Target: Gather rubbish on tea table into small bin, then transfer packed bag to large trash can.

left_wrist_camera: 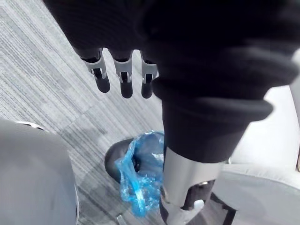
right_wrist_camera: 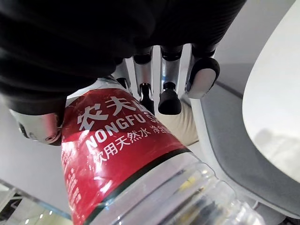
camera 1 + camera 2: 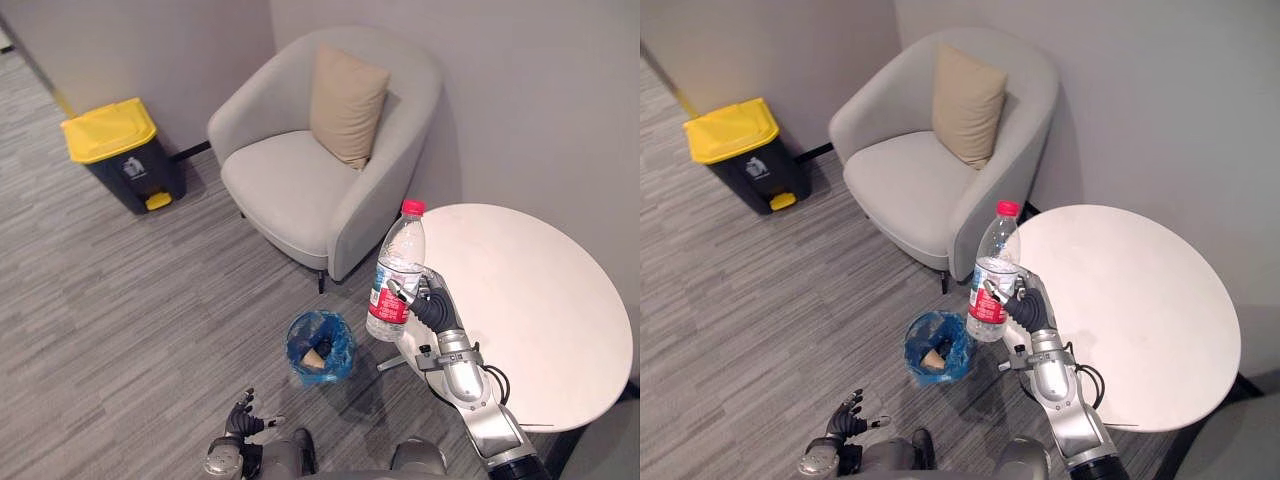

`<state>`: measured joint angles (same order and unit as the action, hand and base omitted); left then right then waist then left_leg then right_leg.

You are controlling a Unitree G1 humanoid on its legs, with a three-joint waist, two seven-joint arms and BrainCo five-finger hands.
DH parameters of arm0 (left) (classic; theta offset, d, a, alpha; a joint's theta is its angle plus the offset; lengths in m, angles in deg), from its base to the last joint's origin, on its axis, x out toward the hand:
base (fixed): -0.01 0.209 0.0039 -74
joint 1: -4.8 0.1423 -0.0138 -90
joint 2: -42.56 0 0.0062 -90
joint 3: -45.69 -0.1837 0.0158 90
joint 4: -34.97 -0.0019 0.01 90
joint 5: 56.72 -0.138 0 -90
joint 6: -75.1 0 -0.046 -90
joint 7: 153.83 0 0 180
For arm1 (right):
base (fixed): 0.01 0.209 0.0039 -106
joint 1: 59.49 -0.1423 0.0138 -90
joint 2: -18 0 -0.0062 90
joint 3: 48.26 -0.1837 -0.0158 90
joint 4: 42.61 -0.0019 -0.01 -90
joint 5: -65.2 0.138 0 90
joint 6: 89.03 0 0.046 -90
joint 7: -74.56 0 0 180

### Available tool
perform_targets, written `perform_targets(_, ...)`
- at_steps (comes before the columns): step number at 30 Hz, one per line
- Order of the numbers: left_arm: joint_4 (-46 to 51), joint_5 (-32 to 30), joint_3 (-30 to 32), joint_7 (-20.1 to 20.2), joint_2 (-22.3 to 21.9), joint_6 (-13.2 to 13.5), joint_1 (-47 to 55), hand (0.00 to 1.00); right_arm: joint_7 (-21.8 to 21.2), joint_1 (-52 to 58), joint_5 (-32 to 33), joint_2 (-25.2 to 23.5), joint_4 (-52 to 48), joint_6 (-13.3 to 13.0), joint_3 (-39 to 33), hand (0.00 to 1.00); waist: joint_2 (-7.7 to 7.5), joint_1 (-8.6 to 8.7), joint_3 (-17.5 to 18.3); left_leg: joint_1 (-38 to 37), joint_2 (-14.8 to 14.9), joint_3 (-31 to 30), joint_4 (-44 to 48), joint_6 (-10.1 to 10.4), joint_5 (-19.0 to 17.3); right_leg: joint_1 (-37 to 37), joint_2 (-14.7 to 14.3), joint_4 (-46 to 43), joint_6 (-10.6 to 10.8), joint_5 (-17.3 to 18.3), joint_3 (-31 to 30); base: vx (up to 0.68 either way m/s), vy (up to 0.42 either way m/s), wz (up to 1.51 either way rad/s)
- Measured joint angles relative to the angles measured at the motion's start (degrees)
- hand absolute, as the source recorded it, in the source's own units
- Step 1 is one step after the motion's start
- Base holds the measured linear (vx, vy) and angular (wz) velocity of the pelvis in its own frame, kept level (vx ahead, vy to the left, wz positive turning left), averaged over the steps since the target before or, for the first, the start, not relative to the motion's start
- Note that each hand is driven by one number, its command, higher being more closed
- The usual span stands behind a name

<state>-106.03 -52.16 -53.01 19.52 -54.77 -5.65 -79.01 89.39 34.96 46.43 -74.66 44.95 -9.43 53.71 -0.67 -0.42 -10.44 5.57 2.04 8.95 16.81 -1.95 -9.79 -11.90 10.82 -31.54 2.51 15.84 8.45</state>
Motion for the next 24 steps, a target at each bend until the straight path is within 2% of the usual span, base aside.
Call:
perform_targets(1,0.00,0.00,-0.04,0.01,0.17,0.06,0.00,0.00,0.00,0.02,-0.01,-0.01,-0.02,-0.01,0.00,1.00,-0.75,-0.02,0.33,0.26,-0.38,-1.02,1.25,0.59,-0.35,-0.47,-1.37,3.40,0.29,-1.31,-1.09,0.11,-0.096,0.82)
perform_targets(2,0.15,-0.04,-0.17,0.11,0.25,0.08,-0.42,0.00,0.01,-0.09,-0.16,0.32,-0.09,-0.05,-0.30,1.00,-0.75,0.10,-0.34,0.84,-1.03,-1.96,3.40,1.53,-1.30,0.03,-1.62,6.21,0.45,-5.57,-0.63,0.14,-0.111,0.67)
perform_targets(4,0.93,-0.02,-0.20,0.09,-0.78,0.15,-0.06,0.00,-0.01,-0.19,-1.19,0.98,-0.03,0.22,-0.70,1.00,1.44,-0.65,-0.64,1.72,0.52,-2.88,3.89,1.87,-1.45,0.77,-2.99,8.07,-0.09,-6.14,-0.22,0.10,-0.100,0.22)
perform_targets(8,0.63,-0.09,0.21,0.39,-0.89,0.07,0.07,0.00,-0.07,1.01,-1.62,0.63,-0.03,0.23,-1.42,1.00,1.69,-0.28,-0.79,1.56,1.59,-3.31,1.81,3.10,-0.96,1.28,-4.29,10.04,-0.38,-6.71,0.80,0.03,-0.076,0.04)
perform_targets(14,-0.14,-0.07,0.36,0.39,-1.18,0.08,-0.23,0.00,-0.97,1.91,-1.49,0.71,-0.02,0.22,-1.67,1.00,1.91,-0.44,-1.55,2.25,1.70,-4.19,2.45,3.35,-0.83,2.26,-4.38,10.63,-0.32,-6.92,1.46,-0.03,-0.007,0.06)
perform_targets(17,-0.09,0.02,0.60,0.27,-1.11,0.11,-2.19,0.00,-1.49,-1.77,-0.12,2.28,0.72,0.15,0.95,1.00,2.01,-0.51,-4.17,6.95,1.59,-4.49,6.92,3.45,-0.93,-1.85,-3.58,6.75,-0.43,-6.31,2.32,-0.14,-0.001,0.23)
perform_targets(19,-0.02,0.66,2.15,0.18,-1.10,0.16,-4.73,0.00,-2.37,-8.40,1.05,4.24,3.94,0.13,3.98,1.00,2.16,-0.78,-7.77,11.20,1.56,-5.01,11.29,3.53,-1.64,-5.75,-2.64,1.69,-1.01,-5.07,2.90,-0.21,-0.019,0.26)
perform_targets(22,1.08,2.11,3.43,0.01,-0.77,0.28,-6.33,0.00,-2.66,-13.23,2.25,6.65,6.00,0.13,7.12,1.00,2.54,-1.93,-10.10,17.16,1.38,-6.45,16.23,3.70,-2.83,-11.00,-1.49,-3.71,-1.08,-2.90,4.01,-0.27,-0.032,0.32)
perform_targets(24,1.05,2.27,4.30,-0.10,-0.39,0.18,-6.91,0.00,-2.71,-14.61,2.52,8.07,6.33,0.14,8.45,1.00,2.64,-2.34,-10.60,19.77,1.12,-7.15,16.92,3.75,-2.72,-13.27,-0.85,-4.96,-1.28,-2.77,4.90,-0.19,-0.047,0.34)
